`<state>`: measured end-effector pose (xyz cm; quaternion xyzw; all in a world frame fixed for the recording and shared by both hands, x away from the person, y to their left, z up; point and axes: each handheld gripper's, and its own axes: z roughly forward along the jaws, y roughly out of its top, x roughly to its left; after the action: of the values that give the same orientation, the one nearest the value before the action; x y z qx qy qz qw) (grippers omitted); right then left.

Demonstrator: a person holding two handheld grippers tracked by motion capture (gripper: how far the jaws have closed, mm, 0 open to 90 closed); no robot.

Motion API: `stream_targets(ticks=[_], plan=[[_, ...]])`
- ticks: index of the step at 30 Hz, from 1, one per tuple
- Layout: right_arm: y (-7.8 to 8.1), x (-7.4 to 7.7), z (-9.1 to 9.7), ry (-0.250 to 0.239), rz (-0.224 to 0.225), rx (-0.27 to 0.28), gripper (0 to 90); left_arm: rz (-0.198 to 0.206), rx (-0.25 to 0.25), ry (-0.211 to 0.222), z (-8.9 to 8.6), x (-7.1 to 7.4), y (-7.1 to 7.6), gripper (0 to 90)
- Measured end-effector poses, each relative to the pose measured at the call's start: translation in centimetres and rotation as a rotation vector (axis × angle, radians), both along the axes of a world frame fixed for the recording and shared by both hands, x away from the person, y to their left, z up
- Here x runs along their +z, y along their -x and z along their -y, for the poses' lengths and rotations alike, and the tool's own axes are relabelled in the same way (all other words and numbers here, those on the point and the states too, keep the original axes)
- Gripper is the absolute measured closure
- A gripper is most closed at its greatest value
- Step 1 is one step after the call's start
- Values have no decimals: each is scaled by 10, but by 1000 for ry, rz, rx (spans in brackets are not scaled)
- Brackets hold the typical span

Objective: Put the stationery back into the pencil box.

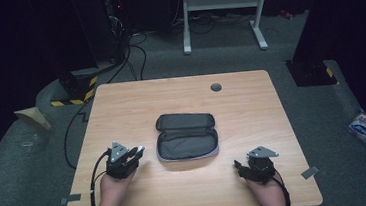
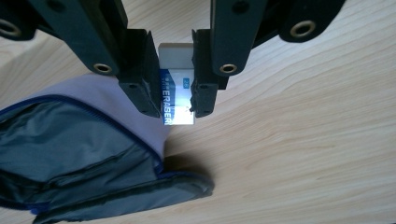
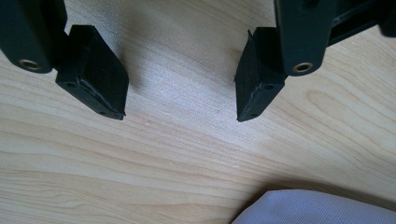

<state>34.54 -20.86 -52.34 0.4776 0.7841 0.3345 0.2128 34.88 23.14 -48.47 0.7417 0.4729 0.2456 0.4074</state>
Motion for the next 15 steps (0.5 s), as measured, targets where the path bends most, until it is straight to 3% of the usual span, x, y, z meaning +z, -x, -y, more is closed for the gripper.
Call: stream_targets(ticks=[5, 7, 15], plan=[[0, 0, 0, -1, -2, 1, 338, 4, -37, 10, 16, 12, -2, 729], [0, 0, 0, 2, 0, 4, 338, 14, -57, -6, 23, 17, -6, 730], [1, 0, 0, 0, -3, -2, 338, 32, -94, 37, 41, 26, -16, 730]])
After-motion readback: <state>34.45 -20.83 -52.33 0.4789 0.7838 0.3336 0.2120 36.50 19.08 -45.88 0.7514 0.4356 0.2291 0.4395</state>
